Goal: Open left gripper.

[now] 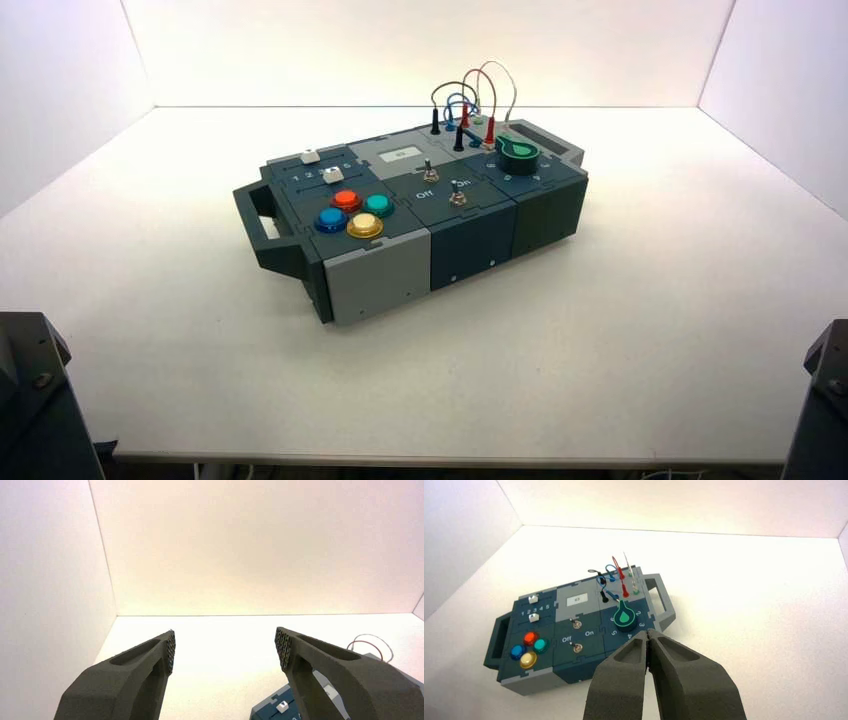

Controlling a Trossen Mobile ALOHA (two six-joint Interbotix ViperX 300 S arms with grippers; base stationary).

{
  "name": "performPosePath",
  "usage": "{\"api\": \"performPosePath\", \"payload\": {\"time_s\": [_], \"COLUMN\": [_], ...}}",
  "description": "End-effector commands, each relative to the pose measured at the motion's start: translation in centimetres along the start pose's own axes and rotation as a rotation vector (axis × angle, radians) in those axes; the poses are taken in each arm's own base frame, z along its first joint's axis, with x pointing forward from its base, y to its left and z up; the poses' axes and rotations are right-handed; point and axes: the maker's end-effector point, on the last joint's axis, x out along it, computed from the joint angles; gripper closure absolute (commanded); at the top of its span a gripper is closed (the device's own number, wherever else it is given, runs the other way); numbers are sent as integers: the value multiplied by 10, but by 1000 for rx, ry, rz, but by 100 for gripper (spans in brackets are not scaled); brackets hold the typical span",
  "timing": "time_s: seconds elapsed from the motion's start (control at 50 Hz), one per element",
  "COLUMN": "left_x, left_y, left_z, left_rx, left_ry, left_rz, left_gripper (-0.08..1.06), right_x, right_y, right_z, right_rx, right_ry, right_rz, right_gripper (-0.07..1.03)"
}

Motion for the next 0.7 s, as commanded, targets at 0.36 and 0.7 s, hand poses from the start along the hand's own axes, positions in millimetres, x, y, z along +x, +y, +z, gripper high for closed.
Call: {"api": "performPosePath", "payload": {"time_s": [0.36, 0.7], "left_x": [0, 1], "left_y": [1, 1], "left_z": [7, 6], "left_rx": [7, 7], "left_ry": [-17, -12], "left_rz": [5, 5], "left_gripper": [-5, -5], "right_x": [-1, -2], "right_y": [3, 3], "right_z": [10, 10], "right_rx": [2, 5], "right_ry": [-17, -19], "right_rz": [10, 12], "right_gripper": [98, 98]}}
